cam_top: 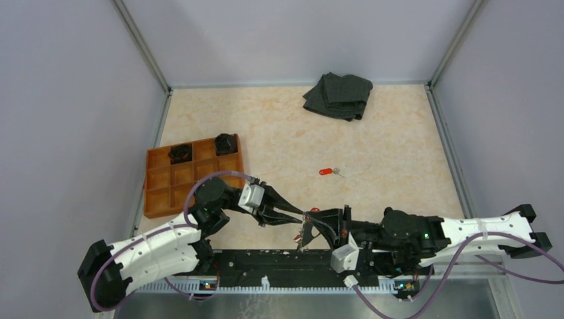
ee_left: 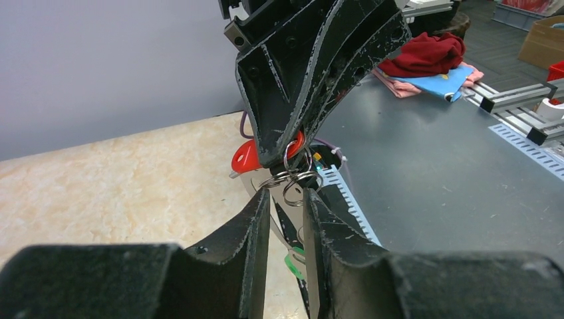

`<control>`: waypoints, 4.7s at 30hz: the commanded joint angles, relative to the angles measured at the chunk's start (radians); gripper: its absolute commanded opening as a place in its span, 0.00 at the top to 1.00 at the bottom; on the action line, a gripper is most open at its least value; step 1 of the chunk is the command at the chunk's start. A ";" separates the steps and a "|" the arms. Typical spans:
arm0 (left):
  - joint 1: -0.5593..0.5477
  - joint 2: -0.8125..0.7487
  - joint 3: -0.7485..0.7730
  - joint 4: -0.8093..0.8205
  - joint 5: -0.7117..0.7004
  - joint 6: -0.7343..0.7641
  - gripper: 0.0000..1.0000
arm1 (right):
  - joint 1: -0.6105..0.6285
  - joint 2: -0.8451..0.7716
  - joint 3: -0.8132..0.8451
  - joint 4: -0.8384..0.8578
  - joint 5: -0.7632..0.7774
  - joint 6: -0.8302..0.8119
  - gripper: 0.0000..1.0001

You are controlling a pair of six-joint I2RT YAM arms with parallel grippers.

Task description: Remove the keys from the keyring

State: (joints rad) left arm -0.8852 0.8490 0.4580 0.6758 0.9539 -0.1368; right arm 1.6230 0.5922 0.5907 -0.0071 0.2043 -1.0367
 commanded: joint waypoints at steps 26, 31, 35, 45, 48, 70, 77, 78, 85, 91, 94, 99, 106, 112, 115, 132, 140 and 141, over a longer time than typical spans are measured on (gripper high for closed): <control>-0.016 0.043 -0.028 0.198 0.072 -0.075 0.77 | 0.014 0.012 0.052 0.099 0.021 -0.020 1.00; -0.020 0.052 -0.035 0.229 0.070 -0.092 0.80 | 0.014 0.012 0.048 0.103 0.028 -0.022 1.00; -0.021 0.057 -0.039 0.251 0.056 -0.109 0.84 | 0.014 0.013 0.044 0.102 0.029 -0.021 1.00; -0.021 0.057 -0.040 0.200 -0.031 -0.156 1.00 | 0.014 0.010 0.040 0.098 0.041 -0.026 1.00; -0.021 0.045 -0.037 0.152 -0.091 -0.177 1.00 | 0.013 0.005 0.038 0.096 0.043 -0.027 1.00; 0.161 0.167 -0.093 0.430 -0.080 -0.711 1.00 | 0.014 0.005 0.022 0.067 0.079 -0.033 1.00; 0.167 0.164 -0.088 0.410 -0.088 -0.711 1.00 | 0.015 0.026 0.013 0.066 0.118 -0.034 1.00; 0.169 0.158 -0.087 0.393 -0.096 -0.699 1.00 | 0.014 0.028 0.010 0.070 0.130 -0.027 1.00; 0.184 0.097 -0.060 0.155 -0.219 -0.607 1.00 | 0.012 0.139 0.045 0.110 0.413 0.214 1.00; 0.225 0.081 -0.043 0.017 -0.316 -0.575 1.00 | -0.106 0.249 0.122 0.031 0.555 0.575 1.00; 0.241 0.087 -0.040 -0.009 -0.329 -0.569 1.00 | -0.213 0.268 0.134 -0.027 0.540 0.804 1.00; 0.256 0.095 -0.027 -0.055 -0.353 -0.543 1.00 | -0.417 0.278 0.095 -0.063 0.429 1.139 1.00; 0.259 0.125 0.023 -0.143 -0.375 -0.504 1.00 | -0.708 0.274 -0.031 -0.002 0.208 1.407 1.00; 0.261 0.143 0.046 -0.162 -0.369 -0.495 1.00 | -0.931 0.283 -0.184 0.177 0.037 1.584 1.00; 0.259 0.146 0.053 -0.173 -0.368 -0.489 1.00 | -0.981 0.301 -0.233 0.231 0.034 1.624 1.00; 0.261 0.155 0.067 -0.208 -0.385 -0.480 1.00 | -1.079 0.571 -0.279 0.379 -0.099 1.765 1.00; 0.261 0.151 0.062 -0.222 -0.403 -0.477 1.00 | -1.079 0.592 -0.264 0.379 -0.093 1.738 0.80; 0.262 0.150 0.061 -0.222 -0.406 -0.476 1.00 | -1.078 0.593 -0.261 0.375 -0.092 1.734 0.78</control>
State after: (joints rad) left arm -0.6289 1.0088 0.4789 0.4175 0.5602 -0.6239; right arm 0.5514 1.1759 0.3065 0.3260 0.1066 0.7094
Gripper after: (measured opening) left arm 0.005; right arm 0.187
